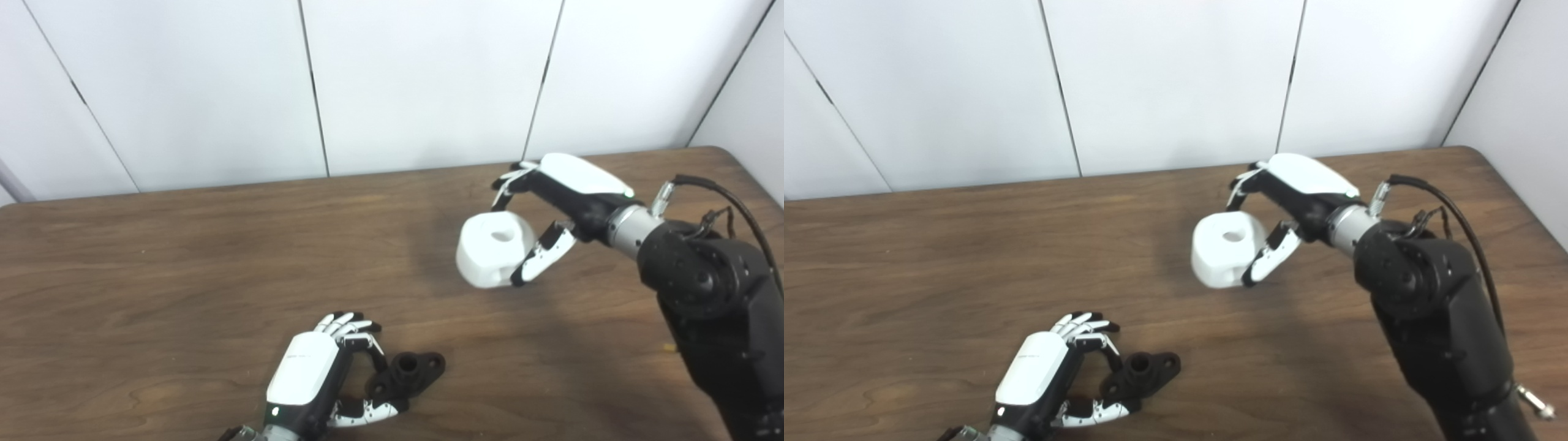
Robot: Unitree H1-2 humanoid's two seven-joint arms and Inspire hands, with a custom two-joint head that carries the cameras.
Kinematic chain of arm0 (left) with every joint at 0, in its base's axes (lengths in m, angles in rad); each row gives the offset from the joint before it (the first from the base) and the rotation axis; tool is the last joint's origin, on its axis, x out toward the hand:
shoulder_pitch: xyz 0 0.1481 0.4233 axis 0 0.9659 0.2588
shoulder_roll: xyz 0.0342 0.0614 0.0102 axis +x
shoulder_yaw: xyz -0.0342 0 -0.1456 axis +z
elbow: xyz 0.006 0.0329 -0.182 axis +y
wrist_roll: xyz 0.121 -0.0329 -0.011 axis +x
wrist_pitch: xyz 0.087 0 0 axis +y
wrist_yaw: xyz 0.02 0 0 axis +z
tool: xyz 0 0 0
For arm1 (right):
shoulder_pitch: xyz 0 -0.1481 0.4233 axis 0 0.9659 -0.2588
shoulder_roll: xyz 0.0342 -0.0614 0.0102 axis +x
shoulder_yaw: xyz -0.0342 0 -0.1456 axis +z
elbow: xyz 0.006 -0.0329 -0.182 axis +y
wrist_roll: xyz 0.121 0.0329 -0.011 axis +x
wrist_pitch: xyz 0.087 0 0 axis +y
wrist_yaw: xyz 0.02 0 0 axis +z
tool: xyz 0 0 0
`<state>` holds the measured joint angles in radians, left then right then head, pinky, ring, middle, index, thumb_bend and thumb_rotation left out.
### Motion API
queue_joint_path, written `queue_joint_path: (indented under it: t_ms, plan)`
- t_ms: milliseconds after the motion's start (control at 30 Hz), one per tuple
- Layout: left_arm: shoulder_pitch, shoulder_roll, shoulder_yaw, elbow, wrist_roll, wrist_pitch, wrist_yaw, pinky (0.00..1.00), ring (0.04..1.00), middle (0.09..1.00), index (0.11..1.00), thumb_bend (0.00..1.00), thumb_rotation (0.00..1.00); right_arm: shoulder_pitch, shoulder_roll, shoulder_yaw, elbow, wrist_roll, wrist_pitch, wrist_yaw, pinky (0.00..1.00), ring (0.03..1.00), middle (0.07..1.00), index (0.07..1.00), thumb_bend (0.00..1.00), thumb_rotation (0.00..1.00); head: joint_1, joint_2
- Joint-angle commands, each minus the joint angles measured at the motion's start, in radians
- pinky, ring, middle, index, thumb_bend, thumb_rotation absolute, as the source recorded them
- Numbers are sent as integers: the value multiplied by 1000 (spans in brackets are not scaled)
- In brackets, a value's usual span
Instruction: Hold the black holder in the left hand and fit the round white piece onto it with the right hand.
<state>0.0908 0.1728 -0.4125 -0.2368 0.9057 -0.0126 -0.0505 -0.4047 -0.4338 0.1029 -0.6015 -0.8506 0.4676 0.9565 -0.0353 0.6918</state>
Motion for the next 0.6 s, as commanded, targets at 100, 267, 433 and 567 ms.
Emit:
queue_joint_path:
  t_ms: [100, 267, 433, 567]
  plan:
    - [-7, -1, -24, 16, 28, 1, -16, 949, 893, 797, 486, 519, 43, -19, 17, 12, -77, -17, 1, 45, 1000, 966, 848, 484, 525, 141, 0, 23]
    - [-12, -3, -28, 10, 33, 12, -27, 955, 899, 801, 486, 520, 44, -5, 61, 23, -120, -13, 2, 112, 1000, 968, 849, 482, 525, 140, 9, 45]
    - [-17, -9, -32, 10, 30, 22, -29, 959, 900, 801, 486, 520, 44, -2, 117, 25, -164, -30, 2, 178, 1000, 961, 852, 483, 525, 139, 13, 55]
    - [-19, -10, -38, 9, 32, 30, -29, 955, 900, 802, 486, 520, 44, 10, 144, 30, -183, -34, 1, 193, 1000, 987, 855, 482, 525, 138, 19, 55]
